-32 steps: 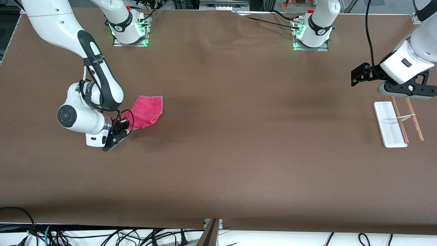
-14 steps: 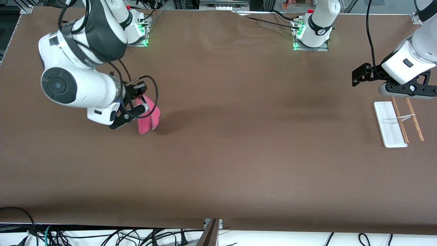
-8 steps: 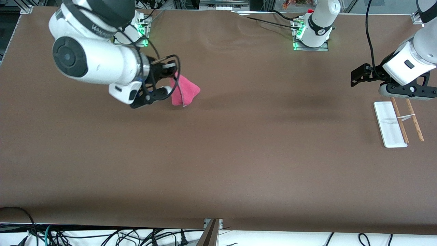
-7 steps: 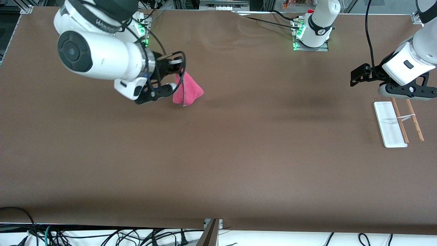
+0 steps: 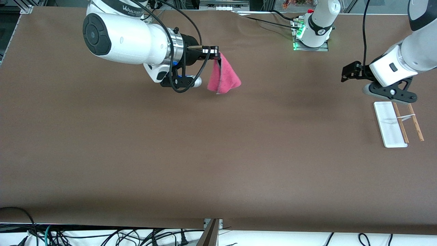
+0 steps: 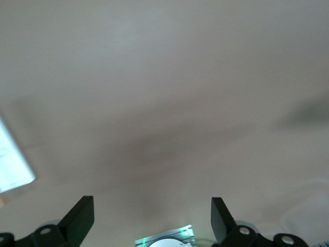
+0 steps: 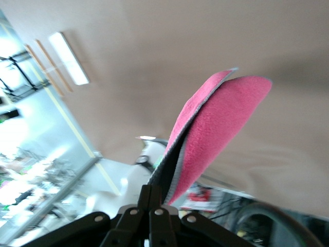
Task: Pass towel and hang on rack
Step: 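Hold the towel out with the right gripper while the left gripper approaches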
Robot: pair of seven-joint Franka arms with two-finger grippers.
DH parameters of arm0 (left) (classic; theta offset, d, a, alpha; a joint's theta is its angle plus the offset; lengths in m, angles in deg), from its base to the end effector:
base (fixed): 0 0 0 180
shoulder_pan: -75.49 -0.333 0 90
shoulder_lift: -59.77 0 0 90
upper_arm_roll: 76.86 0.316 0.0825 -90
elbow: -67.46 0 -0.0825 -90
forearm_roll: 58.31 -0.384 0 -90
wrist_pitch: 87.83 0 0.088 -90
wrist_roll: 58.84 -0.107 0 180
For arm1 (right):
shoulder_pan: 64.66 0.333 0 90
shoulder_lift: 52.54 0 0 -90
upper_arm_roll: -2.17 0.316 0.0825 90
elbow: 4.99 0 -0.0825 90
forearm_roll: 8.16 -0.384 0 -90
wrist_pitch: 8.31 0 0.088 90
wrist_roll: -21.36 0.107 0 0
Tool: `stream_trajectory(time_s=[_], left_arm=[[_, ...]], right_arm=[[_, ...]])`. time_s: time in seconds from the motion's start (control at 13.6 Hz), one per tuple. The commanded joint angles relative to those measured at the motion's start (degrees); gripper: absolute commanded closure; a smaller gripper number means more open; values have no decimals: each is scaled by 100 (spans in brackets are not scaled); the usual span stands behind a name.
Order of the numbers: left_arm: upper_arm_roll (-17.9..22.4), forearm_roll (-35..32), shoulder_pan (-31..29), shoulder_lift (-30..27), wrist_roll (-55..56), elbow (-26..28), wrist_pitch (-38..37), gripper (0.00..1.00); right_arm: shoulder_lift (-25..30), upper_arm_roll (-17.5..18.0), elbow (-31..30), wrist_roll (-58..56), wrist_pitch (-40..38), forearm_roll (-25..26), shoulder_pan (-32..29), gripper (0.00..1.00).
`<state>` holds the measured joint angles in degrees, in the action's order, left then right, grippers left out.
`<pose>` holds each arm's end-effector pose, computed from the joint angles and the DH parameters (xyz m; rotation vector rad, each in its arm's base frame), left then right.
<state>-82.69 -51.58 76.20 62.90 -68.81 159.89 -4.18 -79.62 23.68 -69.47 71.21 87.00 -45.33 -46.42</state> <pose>0.5489 -0.0752 0.5671 2.9655 -0.4321 -0.3065 0.5384 0.4346 0.5940 -2.3949 0.3057 0.6393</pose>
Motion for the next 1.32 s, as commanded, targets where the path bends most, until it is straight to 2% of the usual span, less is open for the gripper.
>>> stream_trajectory(time_s=[0.0,0.29,0.44,0.59,1.03,1.25], left_arm=[[-32,624,9,73,-391,-32,-104,0],[-384,1301,26,230,-1172,204,1,0],[-393,1899,26,397,-1944,450,360,0],[-402,2217,53,442,-2708,740,817,0],[-437,3271,44,873,-5696,1285,1433,0],[-437,4341,26,846,-7067,1960,1881,0]], right_arm=[[-192,72,200,699,469,-264,180,100],[-359,81,200,1430,1436,-282,532,100],[-429,81,200,1623,1709,-439,611,100],[-430,81,200,1773,1921,-449,699,100],[-526,81,200,1923,2457,-458,857,100],[-552,72,200,2090,2659,-449,945,100]])
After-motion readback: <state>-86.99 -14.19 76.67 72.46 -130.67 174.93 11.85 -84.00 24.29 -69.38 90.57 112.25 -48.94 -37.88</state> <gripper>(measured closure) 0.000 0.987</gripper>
